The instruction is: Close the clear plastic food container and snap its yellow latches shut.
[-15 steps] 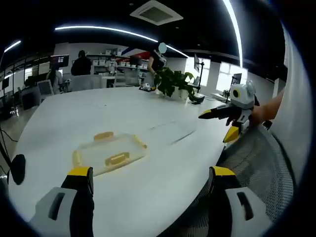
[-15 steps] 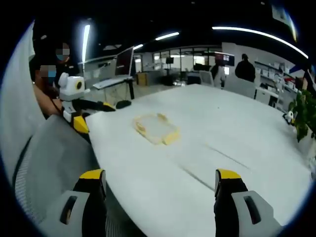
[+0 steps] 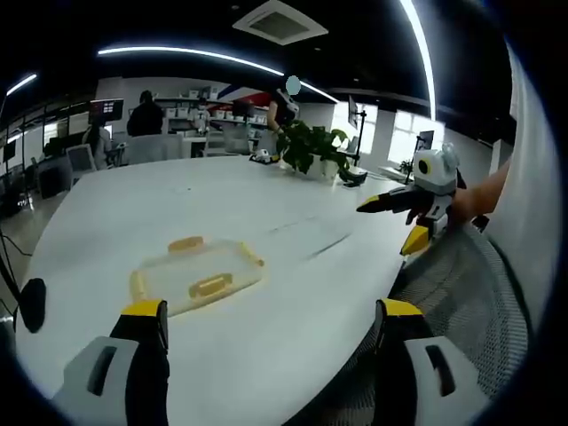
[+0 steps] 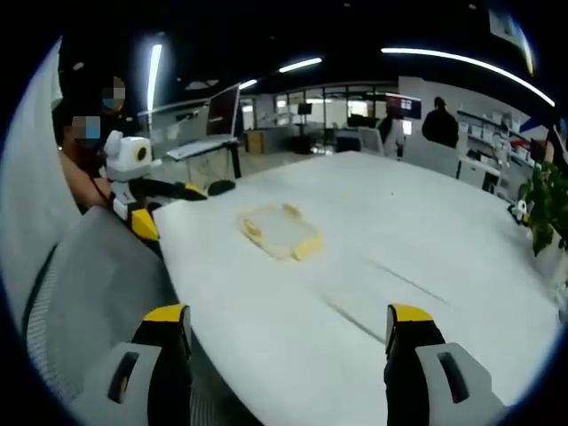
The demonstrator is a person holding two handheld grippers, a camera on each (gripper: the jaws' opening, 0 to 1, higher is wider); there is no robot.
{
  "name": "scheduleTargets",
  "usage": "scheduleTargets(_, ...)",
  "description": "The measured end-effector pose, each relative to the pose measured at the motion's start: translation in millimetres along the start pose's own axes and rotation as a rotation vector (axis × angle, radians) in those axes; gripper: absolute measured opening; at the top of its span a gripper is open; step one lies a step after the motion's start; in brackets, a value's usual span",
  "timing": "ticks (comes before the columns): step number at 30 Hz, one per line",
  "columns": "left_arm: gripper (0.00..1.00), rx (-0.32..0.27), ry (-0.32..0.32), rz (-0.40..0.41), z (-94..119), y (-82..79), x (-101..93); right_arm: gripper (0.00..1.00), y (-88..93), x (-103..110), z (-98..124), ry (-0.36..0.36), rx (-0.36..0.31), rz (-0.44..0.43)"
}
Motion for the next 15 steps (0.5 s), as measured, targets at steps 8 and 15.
scheduleTargets(8,0.98,0.002,0.0,0.0,0.0,0.8,0.7,0.92,-0.2,-0.2,-0.4,0.002,-0.001,0.002)
scheduleTargets(15,0.98,0.004,0.0,0.0,0.0,1.1,0.8,0.91,-0.3,-0.4,-0.7,0.002,-0.003,0.002)
Point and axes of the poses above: the point that each gripper's makers call its tool centre point, and the gripper's own axes: z roughly backward along the fingers, x roughly to its left, y roughly out of its underside, the point moved 7 cm from there along z, roughly backward along the fingers, and after that the axes turned 15 degrees about y, right-handed, at the moved point
